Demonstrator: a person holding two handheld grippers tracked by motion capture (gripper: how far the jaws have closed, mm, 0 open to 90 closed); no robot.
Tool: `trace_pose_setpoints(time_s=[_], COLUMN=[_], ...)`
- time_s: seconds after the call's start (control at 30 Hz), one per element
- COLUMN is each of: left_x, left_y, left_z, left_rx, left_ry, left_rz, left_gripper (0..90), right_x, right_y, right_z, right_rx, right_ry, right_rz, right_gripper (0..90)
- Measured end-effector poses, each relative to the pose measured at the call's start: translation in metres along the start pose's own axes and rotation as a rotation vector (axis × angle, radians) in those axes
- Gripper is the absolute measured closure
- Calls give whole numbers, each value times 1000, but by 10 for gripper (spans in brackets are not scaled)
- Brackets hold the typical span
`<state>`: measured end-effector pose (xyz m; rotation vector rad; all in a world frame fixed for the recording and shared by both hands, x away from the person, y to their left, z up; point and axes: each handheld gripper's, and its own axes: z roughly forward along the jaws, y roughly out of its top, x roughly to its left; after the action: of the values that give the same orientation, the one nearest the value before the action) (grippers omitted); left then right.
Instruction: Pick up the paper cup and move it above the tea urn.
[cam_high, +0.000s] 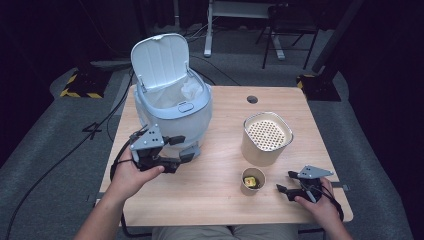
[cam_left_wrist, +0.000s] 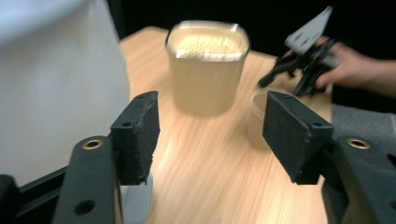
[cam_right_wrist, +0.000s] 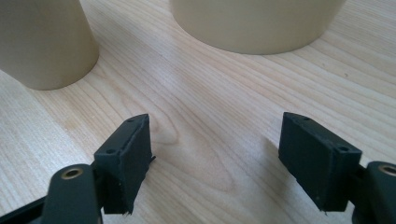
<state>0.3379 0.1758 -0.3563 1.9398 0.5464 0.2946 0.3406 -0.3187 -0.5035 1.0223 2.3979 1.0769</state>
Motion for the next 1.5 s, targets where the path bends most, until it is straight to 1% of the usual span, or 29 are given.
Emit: trace_pose_setpoints(time_s=[0.03, 0.07, 0.1, 0.13, 0.17, 0.27, 0.3, 0.33, 0.37, 0.4, 0.47, 0.53, 0.57, 0.6, 0.63, 0.7, 0.8, 0.93, 0.97, 1.0, 1.03, 1.07, 1.13, 1.2, 1.27, 1.3, 1.37, 1.4, 1.5], left_x=[0, 0, 1, 1, 3, 5, 6, 6, 7, 8, 10, 10, 9, 7, 6, 4, 1, -1, -1, -1, -1, -2, -2, -1, -1, 0, 1, 1, 1], left_y=[-6, -6, -20, -27, -35, -52, -57, -57, -64, -73, -82, -85, -88, -93, -98, -104, -111, -117, -120, -120, -123, -124, -125, -126, -128, -129, -129, -129, -129], left_z=[2, 2, 7, 10, 13, 20, 23, 23, 28, 35, 41, 44, 48, 52, 56, 61, 67, 71, 72, 72, 73, 74, 73, 73, 73, 73, 72, 72, 72], left_rx=[12, 12, 32, 41, 58, 87, 105, 105, 139, 171, 182, 188, 218, 231, 256, 280, 320, 353, 369, 369, 394, 397, 388, 381, 371, 371, 372, 370, 371], left_ry=[7, 7, 5, 1, 6, 27, 42, 42, 62, 85, 80, 74, 88, 100, 98, 94, 101, 102, 109, 109, 130, 134, 138, 141, 149, 161, 181, 186, 187], left_rz=[-2, -2, -21, -45, -55, -82, -90, -90, -115, -139, -164, -164, -144, -125, -121, -122, -102, -95, -91, -91, -73, -65, -71, -75, -78, -92, -106, -114, -112], left_gripper=[352, 341, 339, 333, 325, 322, 320, 319, 319, 317, 308, 304, 304, 294, 292, 286, 278, 264, 258, 254, 248, 245, 221, 219, 173, 163, 156, 156, 154], right_x=[1, 2, 3, 3, 4, 7, 8, 9, 9, 10, 10, 9, 8, 8, 10, 12, 17, 22, 26, 26, 30, 32, 35, 37, 44, 46, 52, 55, 62], right_y=[-1, 0, 1, 1, 2, 4, 4, 5, 5, 6, 6, 6, 6, 6, 6, 6, 8, 11, 13, 13, 15, 16, 19, 20, 25, 27, 29, 30, 32], right_z=[-1, -2, -3, -4, -5, -11, -13, -15, -15, -19, -21, -22, -22, -23, -24, -24, -24, -25, -26, -26, -26, -26, -26, -26, -25, -24, -20, -18, -13], right_rx=[-2, 4, 16, 23, 24, 38, 39, 42, 42, 38, 24, 20, 14, 8, 7, 18, 15, 1, -2, -2, -7, -12, -25, -33, -59, -63, -81, -81, -70], right_ry=[-5, -8, 2, 15, 22, 42, 47, 55, 55, 68, 68, 69, 69, 75, 83, 99, 112, 122, 133, 133, 144, 147, 156, 158, 173, 176, 185, 193, 196], right_rz=[12, 18, 23, 23, 18, 15, 18, 25, 25, 26, 26, 23, 22, 21, 11, -4, -23, -39, -48, -48, -57, -59, -63, -63, -75, -78, -79, -80, -116], right_gripper=[261, 258, 261, 261, 260, 251, 253, 255, 255, 260, 266, 266, 266, 266, 266, 267, 268, 264, 260, 260, 254, 251, 243, 242, 224, 214, 193, 185, 166])
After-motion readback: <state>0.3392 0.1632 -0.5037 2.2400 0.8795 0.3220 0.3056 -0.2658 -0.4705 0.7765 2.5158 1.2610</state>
